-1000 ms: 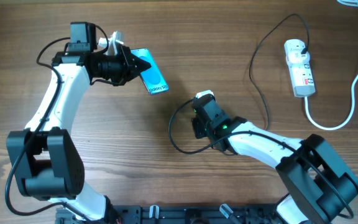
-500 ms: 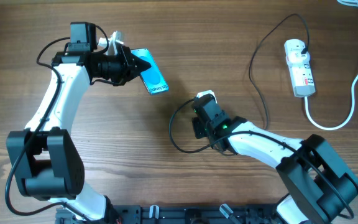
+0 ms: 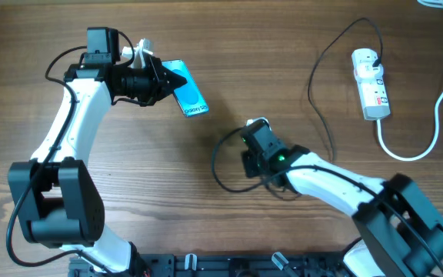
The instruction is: Plug charger to phone and switch on socket
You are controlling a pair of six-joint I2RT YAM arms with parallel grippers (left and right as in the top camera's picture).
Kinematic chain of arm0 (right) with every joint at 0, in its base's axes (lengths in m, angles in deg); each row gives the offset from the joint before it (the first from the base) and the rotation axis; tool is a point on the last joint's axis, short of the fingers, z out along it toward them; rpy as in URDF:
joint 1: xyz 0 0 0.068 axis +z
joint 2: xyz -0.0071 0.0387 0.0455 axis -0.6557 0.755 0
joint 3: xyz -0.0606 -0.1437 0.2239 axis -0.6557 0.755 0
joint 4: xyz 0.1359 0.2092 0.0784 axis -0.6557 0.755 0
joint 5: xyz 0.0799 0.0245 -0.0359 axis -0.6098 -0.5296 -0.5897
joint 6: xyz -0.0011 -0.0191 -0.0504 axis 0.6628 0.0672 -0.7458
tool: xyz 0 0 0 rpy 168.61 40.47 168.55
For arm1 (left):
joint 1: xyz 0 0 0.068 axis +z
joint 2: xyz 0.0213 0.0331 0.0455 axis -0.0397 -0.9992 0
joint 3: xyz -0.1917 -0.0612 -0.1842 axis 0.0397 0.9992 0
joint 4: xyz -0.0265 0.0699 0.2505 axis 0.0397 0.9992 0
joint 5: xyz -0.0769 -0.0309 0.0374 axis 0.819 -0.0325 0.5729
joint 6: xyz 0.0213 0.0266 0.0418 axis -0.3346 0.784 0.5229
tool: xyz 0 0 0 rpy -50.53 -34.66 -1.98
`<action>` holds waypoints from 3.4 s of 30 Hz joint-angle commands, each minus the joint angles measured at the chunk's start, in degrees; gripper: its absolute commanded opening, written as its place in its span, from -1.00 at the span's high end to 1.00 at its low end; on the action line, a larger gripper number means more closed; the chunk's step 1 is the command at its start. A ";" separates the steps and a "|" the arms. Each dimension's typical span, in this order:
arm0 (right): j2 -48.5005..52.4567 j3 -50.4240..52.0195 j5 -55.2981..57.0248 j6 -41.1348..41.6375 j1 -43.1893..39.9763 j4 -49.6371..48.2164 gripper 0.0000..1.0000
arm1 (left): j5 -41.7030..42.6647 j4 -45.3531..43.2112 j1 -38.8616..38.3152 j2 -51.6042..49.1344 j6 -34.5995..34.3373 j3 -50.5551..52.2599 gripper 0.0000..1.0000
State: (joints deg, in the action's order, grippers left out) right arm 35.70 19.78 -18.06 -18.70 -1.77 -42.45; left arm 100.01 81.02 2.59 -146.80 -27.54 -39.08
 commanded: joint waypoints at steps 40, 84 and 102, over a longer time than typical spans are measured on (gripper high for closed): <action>4.90 1.55 -0.48 -2.47 0.17 -5.18 0.32 | 3.30 -0.24 -0.22 -0.07 -0.35 0.20 0.92; -22.36 -6.58 -24.65 3.52 -1.38 -6.34 0.91 | 26.01 -15.43 -0.22 -0.07 1.86 0.20 0.92; -15.58 -6.64 -21.11 2.05 -0.57 -13.51 0.91 | 17.09 -12.35 -1.75 -0.07 2.93 0.20 0.92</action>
State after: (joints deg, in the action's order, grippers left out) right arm 20.19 13.46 -40.29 -15.31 -2.91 -55.66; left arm 121.71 67.18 2.20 -146.87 -25.97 -38.81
